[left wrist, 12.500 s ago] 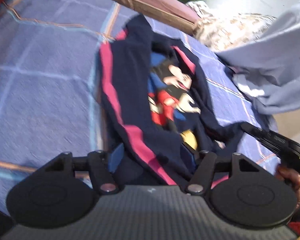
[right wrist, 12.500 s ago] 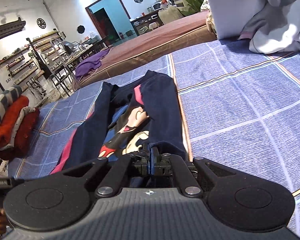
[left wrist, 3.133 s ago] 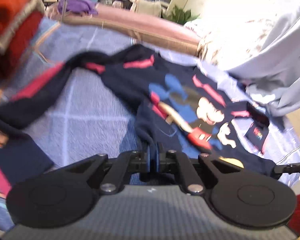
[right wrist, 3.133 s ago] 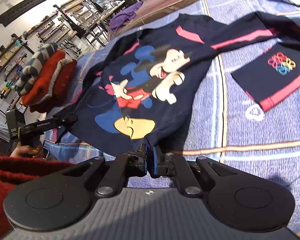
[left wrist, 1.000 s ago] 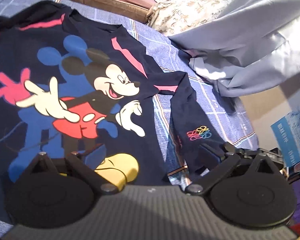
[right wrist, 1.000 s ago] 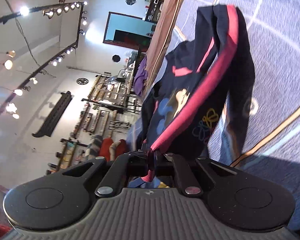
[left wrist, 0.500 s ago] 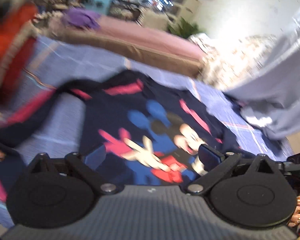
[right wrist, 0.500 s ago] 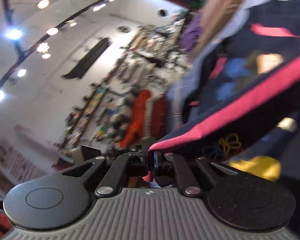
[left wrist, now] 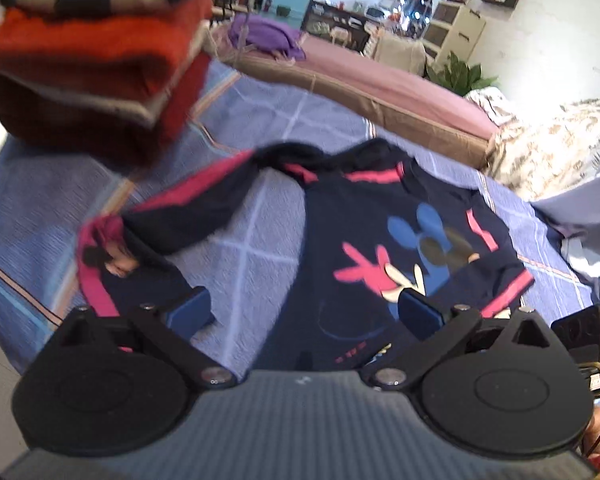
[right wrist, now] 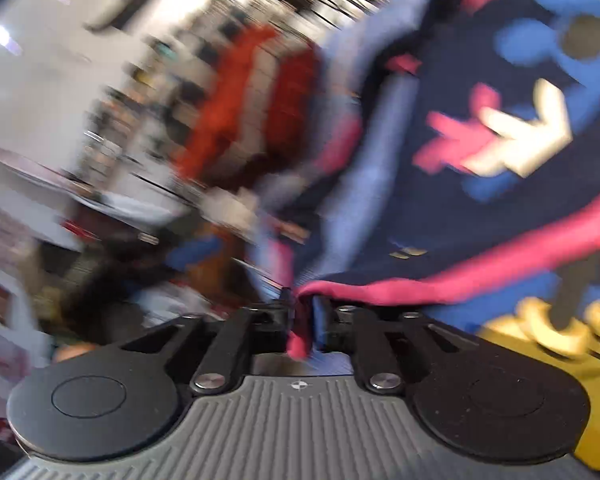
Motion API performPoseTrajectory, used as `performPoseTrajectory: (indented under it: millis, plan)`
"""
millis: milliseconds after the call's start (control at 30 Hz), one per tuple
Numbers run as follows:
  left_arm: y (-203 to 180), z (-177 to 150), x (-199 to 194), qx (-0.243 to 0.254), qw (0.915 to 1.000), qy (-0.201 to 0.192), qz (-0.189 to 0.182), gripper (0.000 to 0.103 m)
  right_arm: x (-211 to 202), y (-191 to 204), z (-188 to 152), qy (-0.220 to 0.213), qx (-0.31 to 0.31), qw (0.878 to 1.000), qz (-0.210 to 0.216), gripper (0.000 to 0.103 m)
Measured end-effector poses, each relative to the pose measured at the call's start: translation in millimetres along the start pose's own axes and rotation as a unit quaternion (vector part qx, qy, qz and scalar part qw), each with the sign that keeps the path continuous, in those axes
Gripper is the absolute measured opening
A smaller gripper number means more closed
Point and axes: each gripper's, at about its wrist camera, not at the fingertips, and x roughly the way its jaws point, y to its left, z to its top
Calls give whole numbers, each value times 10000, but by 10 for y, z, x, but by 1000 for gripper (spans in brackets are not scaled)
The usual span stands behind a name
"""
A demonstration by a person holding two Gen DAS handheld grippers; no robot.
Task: Fold small clothes
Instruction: 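Carry the logo sleeve across the sweatshirt body with the right gripper and release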
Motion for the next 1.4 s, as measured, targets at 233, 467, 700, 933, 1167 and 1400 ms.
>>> performPoseTrajectory:
  millis: [233, 467, 700, 933, 1167, 1400]
  plan:
    - [-128, -138, 340, 298, 9988, 319, -223, 102, -783, -180, -179, -405, -107, 9980, -477, 91]
    - [-207, -290, 510, 700, 9946, 708, -286, 92, -1418, -424, -225, -1185, 88, 9843, -1309, 88]
    - [-194, -462, 632, 764, 9895, 1106, -532, 62, -1400, -469, -334, -1311, 252, 9837, -1208, 89]
    - [-255, -576, 706, 1170, 9873, 997, -400, 50, -1139, -352, -205, -1234, 297, 9862, -1065, 89]
    - [-341, -527, 637, 1352, 9844, 994, -521, 9, -1213, -375, -162, -1317, 299, 9815, -1356, 91]
    - [-227, -162, 261, 1519, 9877, 369, -81, 8, -1385, -417, -25, -1512, 240, 9727, -1743, 91]
